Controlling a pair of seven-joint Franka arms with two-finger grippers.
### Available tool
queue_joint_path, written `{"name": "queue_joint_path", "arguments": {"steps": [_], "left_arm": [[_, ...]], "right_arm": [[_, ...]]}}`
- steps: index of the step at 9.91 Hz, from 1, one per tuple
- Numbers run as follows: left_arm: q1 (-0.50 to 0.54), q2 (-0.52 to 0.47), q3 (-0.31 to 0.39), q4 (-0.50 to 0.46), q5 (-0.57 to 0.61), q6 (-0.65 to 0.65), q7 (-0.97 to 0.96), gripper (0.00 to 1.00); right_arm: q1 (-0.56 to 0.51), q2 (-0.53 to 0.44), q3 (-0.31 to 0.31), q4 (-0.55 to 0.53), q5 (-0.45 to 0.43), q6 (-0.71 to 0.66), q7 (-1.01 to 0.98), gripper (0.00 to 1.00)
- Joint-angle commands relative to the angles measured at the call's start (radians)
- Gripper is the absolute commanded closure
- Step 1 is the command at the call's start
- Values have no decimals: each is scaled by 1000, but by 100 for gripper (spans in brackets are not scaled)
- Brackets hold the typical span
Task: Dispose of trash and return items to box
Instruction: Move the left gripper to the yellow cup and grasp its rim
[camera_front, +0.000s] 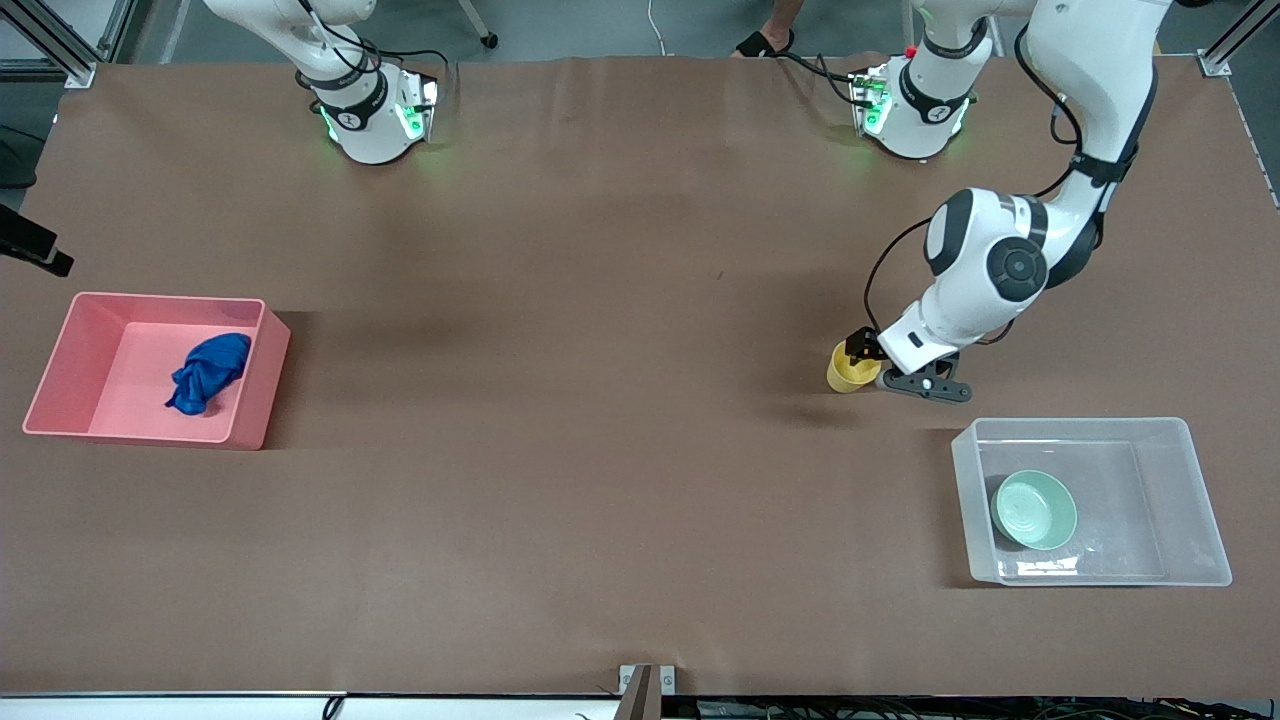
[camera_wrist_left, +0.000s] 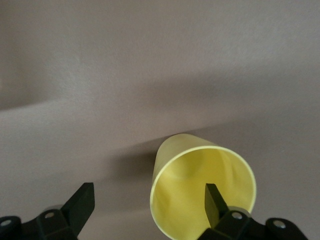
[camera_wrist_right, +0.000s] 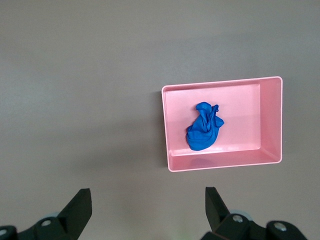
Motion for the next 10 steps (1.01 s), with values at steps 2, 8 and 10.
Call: {"name": "queue_joint_path", "arguments": {"steps": [2, 8, 10], "left_arm": [[-11, 76, -5, -17, 41, 98, -81, 85], [-3, -71, 7, 13, 41, -93, -37, 100], [11, -61, 65, 172, 41, -202, 22, 100]], "right_arm": [[-28, -21, 45, -22, -13, 33, -4, 0], [-26, -19, 45, -21, -13, 28, -6, 0], [-26, -19, 45, -21, -13, 28, -4, 0]]}}
